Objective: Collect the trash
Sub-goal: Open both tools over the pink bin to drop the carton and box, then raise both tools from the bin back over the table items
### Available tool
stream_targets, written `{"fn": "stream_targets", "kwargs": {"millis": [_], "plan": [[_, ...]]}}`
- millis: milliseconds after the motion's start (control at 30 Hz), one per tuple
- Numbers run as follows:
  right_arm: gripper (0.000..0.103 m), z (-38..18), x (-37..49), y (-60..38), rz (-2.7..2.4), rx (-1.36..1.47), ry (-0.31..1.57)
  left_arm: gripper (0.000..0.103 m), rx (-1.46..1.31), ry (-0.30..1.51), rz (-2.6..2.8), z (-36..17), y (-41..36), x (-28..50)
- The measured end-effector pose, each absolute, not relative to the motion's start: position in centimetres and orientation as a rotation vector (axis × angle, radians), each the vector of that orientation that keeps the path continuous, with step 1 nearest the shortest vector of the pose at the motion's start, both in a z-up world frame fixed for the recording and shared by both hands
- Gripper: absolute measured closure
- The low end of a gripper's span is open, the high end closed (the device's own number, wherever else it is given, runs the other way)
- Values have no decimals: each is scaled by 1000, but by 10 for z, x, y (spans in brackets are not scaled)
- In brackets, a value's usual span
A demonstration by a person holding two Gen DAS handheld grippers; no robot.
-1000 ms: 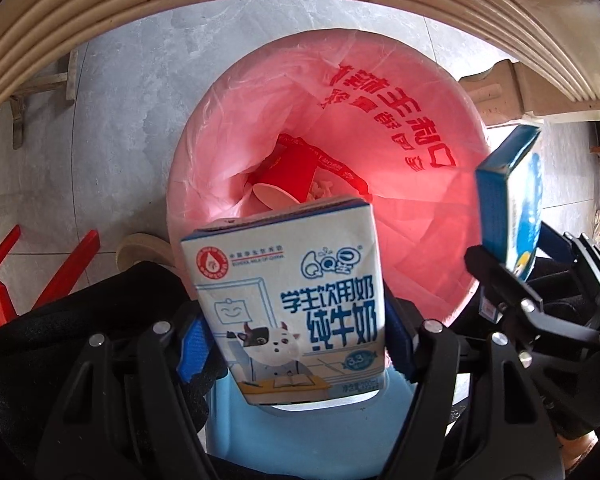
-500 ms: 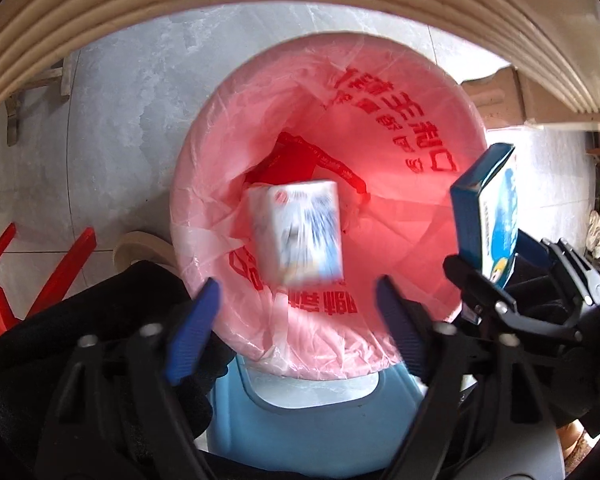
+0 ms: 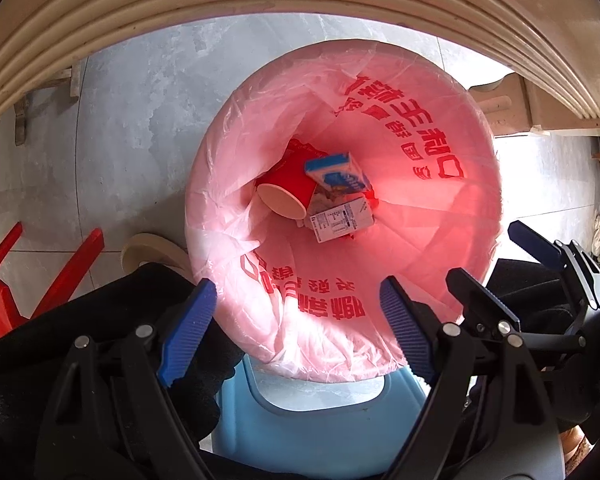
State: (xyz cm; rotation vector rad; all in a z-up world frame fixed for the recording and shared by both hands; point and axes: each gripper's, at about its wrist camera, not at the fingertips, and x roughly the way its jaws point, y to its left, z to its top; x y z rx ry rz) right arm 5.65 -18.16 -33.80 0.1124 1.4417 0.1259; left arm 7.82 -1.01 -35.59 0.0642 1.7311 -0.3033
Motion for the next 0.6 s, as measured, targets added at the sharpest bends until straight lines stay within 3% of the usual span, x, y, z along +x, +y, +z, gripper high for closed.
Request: {"fn": "stream_targets", "kwargs": {"millis": [600], "plan": [[18, -319, 47, -191, 107, 129, 1404, 21, 170, 1677, -253, -340, -10, 69]]}}
